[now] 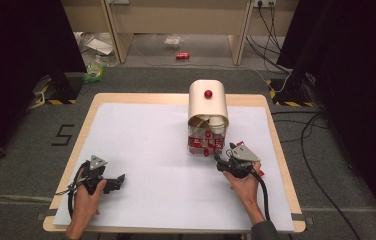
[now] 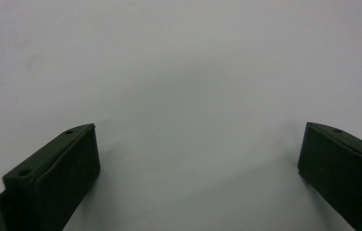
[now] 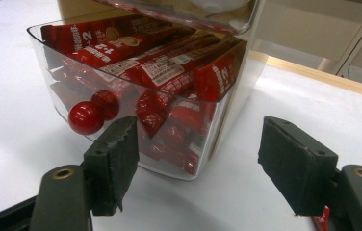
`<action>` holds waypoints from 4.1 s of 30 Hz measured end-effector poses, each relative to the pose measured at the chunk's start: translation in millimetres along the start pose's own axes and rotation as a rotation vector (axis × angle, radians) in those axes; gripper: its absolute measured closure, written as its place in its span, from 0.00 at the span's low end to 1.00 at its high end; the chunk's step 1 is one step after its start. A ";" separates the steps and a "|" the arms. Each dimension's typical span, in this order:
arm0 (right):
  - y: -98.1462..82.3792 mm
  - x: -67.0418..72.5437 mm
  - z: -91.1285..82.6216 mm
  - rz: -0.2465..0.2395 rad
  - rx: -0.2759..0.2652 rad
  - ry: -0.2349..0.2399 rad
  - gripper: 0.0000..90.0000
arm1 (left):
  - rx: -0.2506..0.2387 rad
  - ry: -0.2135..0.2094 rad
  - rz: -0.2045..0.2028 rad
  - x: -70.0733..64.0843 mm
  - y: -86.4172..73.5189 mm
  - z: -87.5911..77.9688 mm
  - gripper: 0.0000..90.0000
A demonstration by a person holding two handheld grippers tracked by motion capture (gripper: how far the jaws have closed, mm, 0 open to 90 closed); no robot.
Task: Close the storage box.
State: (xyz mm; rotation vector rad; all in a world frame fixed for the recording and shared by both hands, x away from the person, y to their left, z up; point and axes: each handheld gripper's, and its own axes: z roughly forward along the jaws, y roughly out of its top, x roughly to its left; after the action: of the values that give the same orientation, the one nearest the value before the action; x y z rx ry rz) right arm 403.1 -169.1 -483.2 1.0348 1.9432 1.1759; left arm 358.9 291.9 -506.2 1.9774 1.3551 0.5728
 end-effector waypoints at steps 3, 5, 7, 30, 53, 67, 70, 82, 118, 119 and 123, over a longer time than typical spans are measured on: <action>1.1 -1.4 2.1 0.001 0.004 0.001 0.34 | 0.000 0.000 0.000 0.0 0.0 0.0 0.00; 1.4 -1.9 3.5 0.002 0.002 -0.001 0.34 | 0.000 0.000 0.000 0.0 0.0 0.0 0.00; 1.6 -2.6 4.7 0.004 0.000 0.001 0.34 | -0.001 -0.001 0.000 0.0 0.0 0.1 0.00; 8.1 -8.8 15.8 0.016 0.021 -0.023 0.32 | 0.000 0.000 0.000 0.0 0.0 0.0 0.00; 8.7 -12.5 -1.4 0.025 0.072 0.033 0.34 | -0.001 -0.001 -0.001 0.1 -0.1 0.1 0.00; 14.8 -7.8 -13.0 0.021 0.065 0.058 0.33 | 0.000 0.000 0.001 0.0 -0.1 -0.2 0.00; 15.6 -7.0 -14.7 0.017 0.065 0.062 0.33 | 0.000 0.000 0.001 0.0 -0.1 -0.2 0.00; 12.8 -2.1 -24.1 0.021 0.079 0.091 0.31 | 0.000 0.000 0.000 0.1 -0.1 -0.2 0.00; -16.0 4.3 -70.6 0.016 0.155 0.161 0.24 | 0.000 0.001 0.002 -0.2 -0.1 -0.3 0.00; -17.4 5.5 -70.5 0.014 0.178 0.176 0.23 | 0.000 0.001 0.002 -0.1 -0.1 -0.3 0.00; -20.2 7.7 -70.2 0.006 0.205 0.188 0.23 | -0.001 0.001 0.002 -0.2 -0.1 -0.3 0.00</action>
State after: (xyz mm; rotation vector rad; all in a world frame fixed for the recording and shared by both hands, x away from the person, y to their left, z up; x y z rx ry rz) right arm 335.8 -197.1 -474.5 1.0667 2.2469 1.1294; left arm 358.6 291.8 -506.1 1.9786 1.3535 0.5755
